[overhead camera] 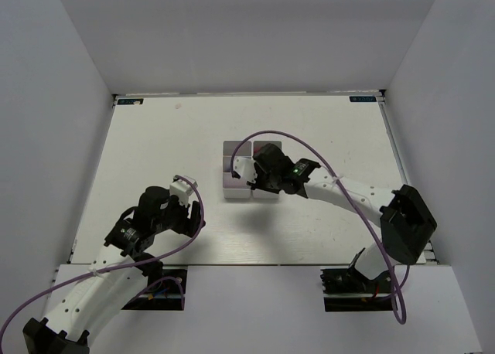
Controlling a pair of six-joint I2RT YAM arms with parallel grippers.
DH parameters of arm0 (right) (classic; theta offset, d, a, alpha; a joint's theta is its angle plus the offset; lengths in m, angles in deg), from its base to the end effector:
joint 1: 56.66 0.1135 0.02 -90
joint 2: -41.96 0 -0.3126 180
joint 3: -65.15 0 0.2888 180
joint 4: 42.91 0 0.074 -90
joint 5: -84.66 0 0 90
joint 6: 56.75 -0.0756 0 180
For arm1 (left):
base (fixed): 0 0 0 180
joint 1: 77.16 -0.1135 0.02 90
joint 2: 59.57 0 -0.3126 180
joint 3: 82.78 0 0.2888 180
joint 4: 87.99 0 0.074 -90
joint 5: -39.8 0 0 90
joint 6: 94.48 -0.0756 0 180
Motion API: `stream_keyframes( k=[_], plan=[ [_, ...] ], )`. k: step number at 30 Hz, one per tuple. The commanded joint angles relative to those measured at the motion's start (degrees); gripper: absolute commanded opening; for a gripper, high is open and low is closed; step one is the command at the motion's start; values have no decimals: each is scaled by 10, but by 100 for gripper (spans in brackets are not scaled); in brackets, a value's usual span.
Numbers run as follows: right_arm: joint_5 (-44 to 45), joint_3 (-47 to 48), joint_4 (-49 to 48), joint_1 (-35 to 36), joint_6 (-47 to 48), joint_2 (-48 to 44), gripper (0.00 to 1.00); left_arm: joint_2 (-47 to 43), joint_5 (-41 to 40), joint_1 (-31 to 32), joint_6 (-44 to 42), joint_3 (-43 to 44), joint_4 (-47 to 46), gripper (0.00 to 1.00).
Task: Sort the stationery into containers
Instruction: Place the stationery in the storage box, then reset both arms
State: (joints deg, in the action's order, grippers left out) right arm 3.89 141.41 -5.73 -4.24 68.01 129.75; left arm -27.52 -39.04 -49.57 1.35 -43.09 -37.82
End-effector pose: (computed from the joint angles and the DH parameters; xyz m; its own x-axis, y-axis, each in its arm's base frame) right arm 0.2468 0.3009 0.2565 0.0327 -0.8802 -0.4734 -0.8509 0.2240 -0.4752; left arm 0.1266 -0.0827 0.2176 -0.6550 0.2298 -0.7198 0.5169 0.8311 -0.2050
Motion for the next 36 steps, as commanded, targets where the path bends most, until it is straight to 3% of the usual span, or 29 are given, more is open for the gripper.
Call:
stream_keyframes(
  k=[1, 3, 5, 6, 7, 10, 15, 16, 17, 20, 22, 23, 29, 33, 36],
  plan=[
    [-10, 24, -27, -8, -1, 10, 0, -1, 1, -2, -4, 10, 0, 76],
    [-13, 25, -30, -16, -1, 18, 3, -2, 1, -2, -4, 10, -1, 76],
    [-14, 25, -28, -18, -1, 22, 13, -1, 3, -2, -5, 10, -2, 76],
    [-17, 25, -28, -20, -2, 22, 20, -1, 2, -1, -5, 11, -1, 76],
    [-15, 25, -28, -21, -3, 22, 40, -1, 3, -1, -5, 10, -1, 76],
    [-16, 24, -29, -25, -7, 19, 60, -1, 1, -2, -4, 10, 0, 76],
    [-26, 25, -25, -25, -13, -7, 67, 0, 2, -2, -5, 9, 1, 76],
    [-23, 29, -16, -24, -14, -9, 75, 0, 4, -2, -5, 10, -1, 76],
    [-20, 31, -12, -26, -20, -22, 90, 1, 1, -3, -5, 10, -1, 76],
    [19, 32, -21, -34, -79, -63, 90, 1, 1, -1, -4, 9, -2, 79],
    [81, 40, -21, -50, -163, -88, 90, 2, -5, -2, 1, 10, -4, 97],
    [68, 59, 20, -59, -174, -91, 90, 5, -12, -2, 2, 9, -3, 100],
    [10, 89, 58, -148, -258, -135, 90, 10, -42, -2, 10, 10, -2, 100],
    [64, 129, 100, -252, -283, -97, 90, 25, -61, -3, 11, 13, 1, 100],
    [124, 135, 107, -273, -273, -72, 90, 36, -59, -13, 14, 13, -1, 100]
  ],
)
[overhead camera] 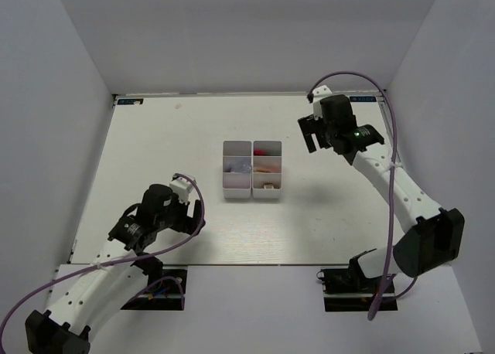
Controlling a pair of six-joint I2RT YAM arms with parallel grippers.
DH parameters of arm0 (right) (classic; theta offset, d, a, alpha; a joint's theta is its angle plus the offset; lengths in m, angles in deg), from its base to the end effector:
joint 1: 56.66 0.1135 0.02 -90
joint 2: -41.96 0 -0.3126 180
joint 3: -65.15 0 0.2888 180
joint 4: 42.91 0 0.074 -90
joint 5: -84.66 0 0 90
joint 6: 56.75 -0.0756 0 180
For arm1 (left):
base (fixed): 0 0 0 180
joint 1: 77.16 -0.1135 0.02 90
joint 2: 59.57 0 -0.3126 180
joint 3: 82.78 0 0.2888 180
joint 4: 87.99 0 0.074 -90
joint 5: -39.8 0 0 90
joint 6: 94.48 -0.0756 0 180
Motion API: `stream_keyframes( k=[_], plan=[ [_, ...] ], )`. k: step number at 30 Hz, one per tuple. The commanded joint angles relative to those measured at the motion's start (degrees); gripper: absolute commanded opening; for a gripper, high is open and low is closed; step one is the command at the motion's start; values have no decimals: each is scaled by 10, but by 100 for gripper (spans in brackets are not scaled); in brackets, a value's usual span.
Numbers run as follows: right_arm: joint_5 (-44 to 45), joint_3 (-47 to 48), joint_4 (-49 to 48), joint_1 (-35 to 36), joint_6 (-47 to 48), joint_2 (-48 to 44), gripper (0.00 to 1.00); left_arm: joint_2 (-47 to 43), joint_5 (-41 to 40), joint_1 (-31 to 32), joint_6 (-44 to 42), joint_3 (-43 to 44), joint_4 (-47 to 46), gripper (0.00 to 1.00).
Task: Sort the stationery into containers
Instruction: Reset both arms
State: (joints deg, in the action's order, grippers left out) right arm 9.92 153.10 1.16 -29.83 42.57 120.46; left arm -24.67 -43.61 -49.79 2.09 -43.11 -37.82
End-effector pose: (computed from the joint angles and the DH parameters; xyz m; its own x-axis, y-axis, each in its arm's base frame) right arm 0.3333 0.1463 0.3838 -0.4611 -0.4083 -0.7879 -0.3211 0.9045 -0.2808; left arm 0.1346 -0.0795 0.2102 -0.6886 0.2285 -0.6882 0.4524 0.8770 -0.1615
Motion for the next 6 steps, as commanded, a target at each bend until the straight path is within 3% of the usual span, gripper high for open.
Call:
stream_keyframes(
  k=[1, 6],
  plan=[
    [104, 16, 33, -26, -20, 22, 90, 15, -13, -12, 8, 15, 1, 100],
    [70, -108, -51, -67, 0, -69, 90, 26, 6, -42, 13, 14, -10, 100]
  ],
)
